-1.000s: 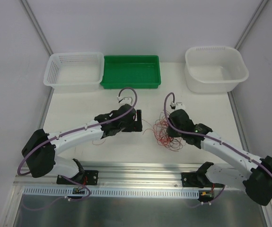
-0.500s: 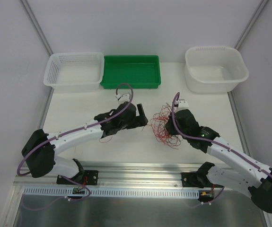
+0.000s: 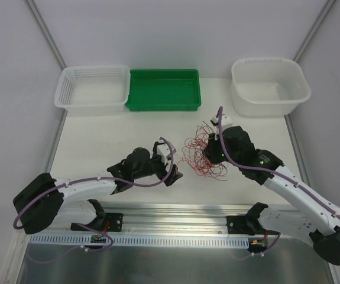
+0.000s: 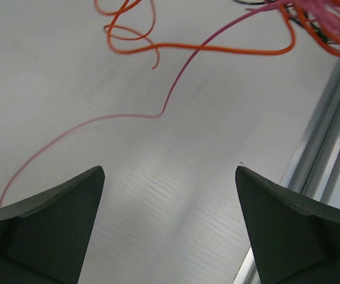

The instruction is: Untangle the cables

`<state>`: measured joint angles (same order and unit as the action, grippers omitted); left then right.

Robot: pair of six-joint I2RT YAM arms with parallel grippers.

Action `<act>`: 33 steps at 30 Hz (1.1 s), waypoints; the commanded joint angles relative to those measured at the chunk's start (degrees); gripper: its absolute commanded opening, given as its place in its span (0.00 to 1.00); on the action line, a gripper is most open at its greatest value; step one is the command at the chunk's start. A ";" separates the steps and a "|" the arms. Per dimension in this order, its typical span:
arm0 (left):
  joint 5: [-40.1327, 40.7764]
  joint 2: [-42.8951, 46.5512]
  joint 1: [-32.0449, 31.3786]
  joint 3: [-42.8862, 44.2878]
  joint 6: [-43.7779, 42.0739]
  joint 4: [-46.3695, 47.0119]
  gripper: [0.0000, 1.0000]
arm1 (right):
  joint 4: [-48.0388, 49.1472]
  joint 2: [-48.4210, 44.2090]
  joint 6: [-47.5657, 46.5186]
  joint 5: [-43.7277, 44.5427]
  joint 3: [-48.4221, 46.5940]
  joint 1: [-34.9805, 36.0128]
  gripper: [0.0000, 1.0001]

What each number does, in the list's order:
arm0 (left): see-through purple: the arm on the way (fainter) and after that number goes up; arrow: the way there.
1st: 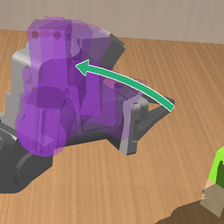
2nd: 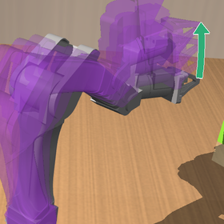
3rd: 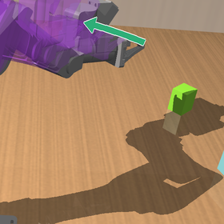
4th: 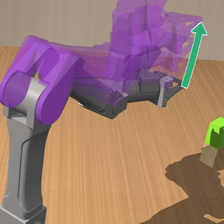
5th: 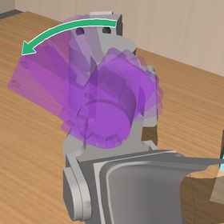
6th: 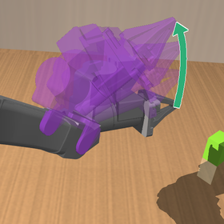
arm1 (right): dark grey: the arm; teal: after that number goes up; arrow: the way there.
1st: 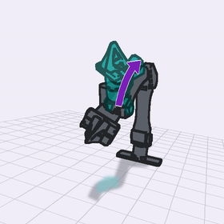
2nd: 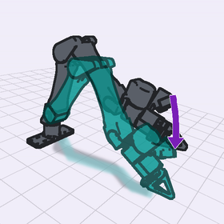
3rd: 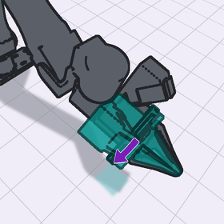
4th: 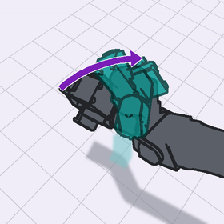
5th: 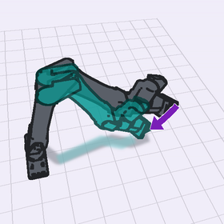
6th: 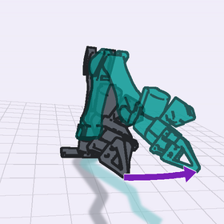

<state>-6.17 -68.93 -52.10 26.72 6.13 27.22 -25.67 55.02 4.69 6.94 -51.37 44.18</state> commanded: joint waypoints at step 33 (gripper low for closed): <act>-10.52 2.74 -0.55 0.53 3.45 8.30 0.00 | -6.05 -2.47 1.54 8.61 -2.86 -3.66 0.01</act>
<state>-17.26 -68.45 -52.18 26.96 7.14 38.09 -30.74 53.39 3.86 10.63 -54.22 42.06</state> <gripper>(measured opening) 0.010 0.050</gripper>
